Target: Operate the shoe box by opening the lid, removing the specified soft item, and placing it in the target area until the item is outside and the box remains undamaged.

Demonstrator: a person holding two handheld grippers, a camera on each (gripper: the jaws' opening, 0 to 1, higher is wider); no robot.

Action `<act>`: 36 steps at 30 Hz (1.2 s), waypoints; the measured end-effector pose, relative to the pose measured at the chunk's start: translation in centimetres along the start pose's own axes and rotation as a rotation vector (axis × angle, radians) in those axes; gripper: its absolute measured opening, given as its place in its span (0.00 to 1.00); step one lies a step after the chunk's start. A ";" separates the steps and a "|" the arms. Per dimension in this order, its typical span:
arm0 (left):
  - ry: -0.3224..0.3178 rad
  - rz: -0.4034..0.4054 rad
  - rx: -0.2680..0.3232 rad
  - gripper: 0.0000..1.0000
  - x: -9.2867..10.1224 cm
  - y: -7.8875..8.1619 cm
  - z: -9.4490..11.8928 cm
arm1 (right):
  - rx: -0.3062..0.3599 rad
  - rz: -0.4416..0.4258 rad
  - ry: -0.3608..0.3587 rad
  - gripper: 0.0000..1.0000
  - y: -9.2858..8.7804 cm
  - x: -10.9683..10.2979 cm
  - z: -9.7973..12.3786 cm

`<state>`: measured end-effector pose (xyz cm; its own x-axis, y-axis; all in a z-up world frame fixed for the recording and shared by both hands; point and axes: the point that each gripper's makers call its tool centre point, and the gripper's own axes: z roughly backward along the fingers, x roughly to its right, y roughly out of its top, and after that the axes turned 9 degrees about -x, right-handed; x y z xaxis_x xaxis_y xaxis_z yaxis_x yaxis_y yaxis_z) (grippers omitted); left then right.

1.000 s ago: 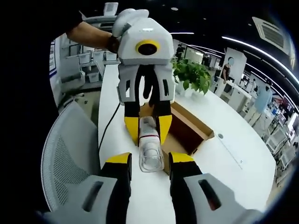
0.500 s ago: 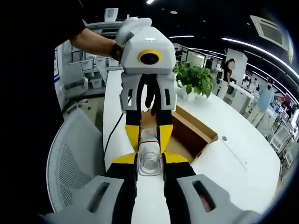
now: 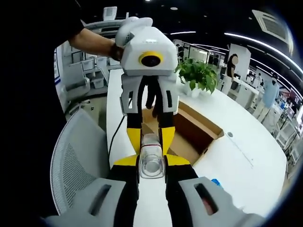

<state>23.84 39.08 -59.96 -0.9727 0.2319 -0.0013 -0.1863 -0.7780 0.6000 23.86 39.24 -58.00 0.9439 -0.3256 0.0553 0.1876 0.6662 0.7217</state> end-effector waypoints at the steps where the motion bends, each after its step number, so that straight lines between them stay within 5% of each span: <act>1: 0.004 0.012 0.009 0.29 -0.1 -0.1 0.0 | -0.002 -0.001 -0.001 0.17 -0.1 0.0 0.0; 6: 0.030 0.074 0.050 0.32 -0.4 -0.4 0.4 | -0.013 -0.031 -0.014 0.17 -1.2 0.7 0.5; 13: 0.108 0.286 0.219 0.35 -2.2 0.0 2.0 | -0.025 -0.050 -0.029 0.17 -1.8 1.1 1.2; 25: 0.199 0.403 0.271 0.34 -3.5 -1.5 3.4 | -0.058 -0.031 -0.030 0.17 -2.3 1.2 1.1; 36: 0.311 0.565 0.295 0.35 -2.9 -4.9 3.6 | -0.142 0.003 -0.016 0.17 -4.9 2.3 1.7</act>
<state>28.11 44.28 -60.01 -0.9120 -0.3726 0.1717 0.3608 -0.5292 0.7680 24.65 34.10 -60.26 0.9402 -0.3336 0.0695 0.2224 0.7553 0.6165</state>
